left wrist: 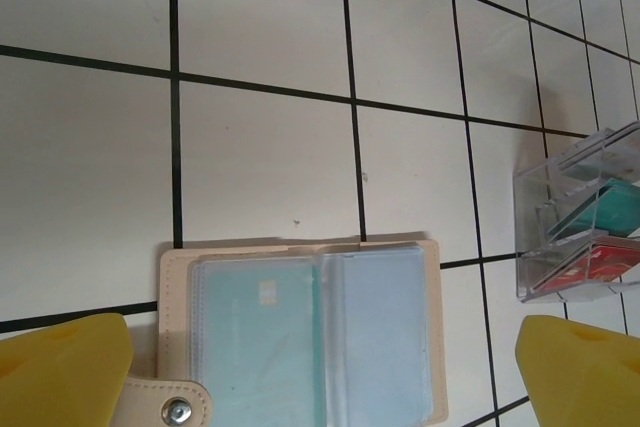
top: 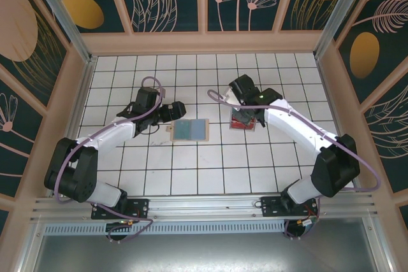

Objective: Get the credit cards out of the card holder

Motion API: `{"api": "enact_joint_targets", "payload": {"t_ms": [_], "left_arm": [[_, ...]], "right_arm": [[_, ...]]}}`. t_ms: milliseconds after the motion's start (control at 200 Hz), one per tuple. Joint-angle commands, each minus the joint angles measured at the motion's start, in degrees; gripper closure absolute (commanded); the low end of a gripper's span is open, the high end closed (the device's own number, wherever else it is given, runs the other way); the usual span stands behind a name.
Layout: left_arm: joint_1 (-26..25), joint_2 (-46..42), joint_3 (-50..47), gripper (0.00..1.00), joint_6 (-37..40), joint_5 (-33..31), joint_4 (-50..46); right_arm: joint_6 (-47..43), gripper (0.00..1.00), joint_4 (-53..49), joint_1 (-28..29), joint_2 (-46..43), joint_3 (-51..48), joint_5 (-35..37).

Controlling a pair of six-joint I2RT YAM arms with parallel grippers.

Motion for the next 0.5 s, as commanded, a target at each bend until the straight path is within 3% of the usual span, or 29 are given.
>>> {"api": "enact_joint_targets", "payload": {"t_ms": [0,495], "left_arm": [[0.1,-1.5,1.1,0.01,1.5,-1.9,0.5],[0.2,-0.8,0.9,0.02,1.4,-2.4,0.0]], "right_arm": [[-6.5,1.00,1.2,0.5,-1.9,-2.6,5.7],[-9.1,1.00,5.4,3.2,-0.4,-8.6,5.8]]}}
